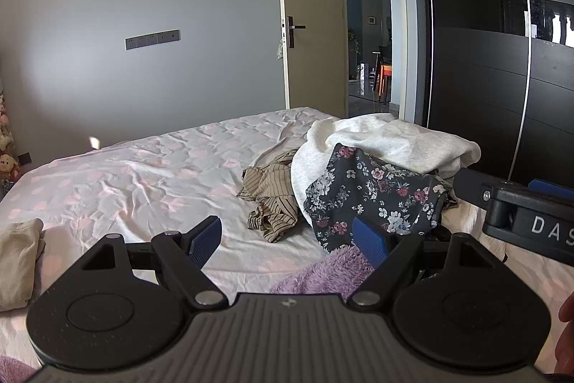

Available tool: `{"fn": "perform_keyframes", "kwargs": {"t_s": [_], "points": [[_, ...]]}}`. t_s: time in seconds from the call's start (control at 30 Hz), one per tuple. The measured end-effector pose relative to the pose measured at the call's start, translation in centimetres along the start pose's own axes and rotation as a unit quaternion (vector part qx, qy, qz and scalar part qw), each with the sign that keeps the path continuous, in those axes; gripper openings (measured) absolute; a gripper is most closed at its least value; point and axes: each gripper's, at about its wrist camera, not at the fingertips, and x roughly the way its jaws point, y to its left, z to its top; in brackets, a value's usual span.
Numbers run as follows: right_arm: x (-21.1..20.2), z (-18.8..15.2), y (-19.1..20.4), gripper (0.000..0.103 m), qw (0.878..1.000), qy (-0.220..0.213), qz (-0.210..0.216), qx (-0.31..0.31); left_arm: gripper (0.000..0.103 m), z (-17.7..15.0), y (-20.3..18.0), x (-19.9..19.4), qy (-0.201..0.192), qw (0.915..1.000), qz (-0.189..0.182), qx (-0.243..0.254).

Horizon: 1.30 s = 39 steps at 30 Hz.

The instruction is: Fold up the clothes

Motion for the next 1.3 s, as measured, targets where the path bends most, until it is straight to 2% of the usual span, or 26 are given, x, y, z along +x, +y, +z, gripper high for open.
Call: {"fn": "perform_keyframes", "kwargs": {"t_s": [1.3], "points": [[0.66, -0.36, 0.26, 0.093, 1.0, 0.0, 0.009, -0.001, 0.08, -0.7, 0.58, 0.9, 0.013, 0.9999, 0.008, -0.006]]}}
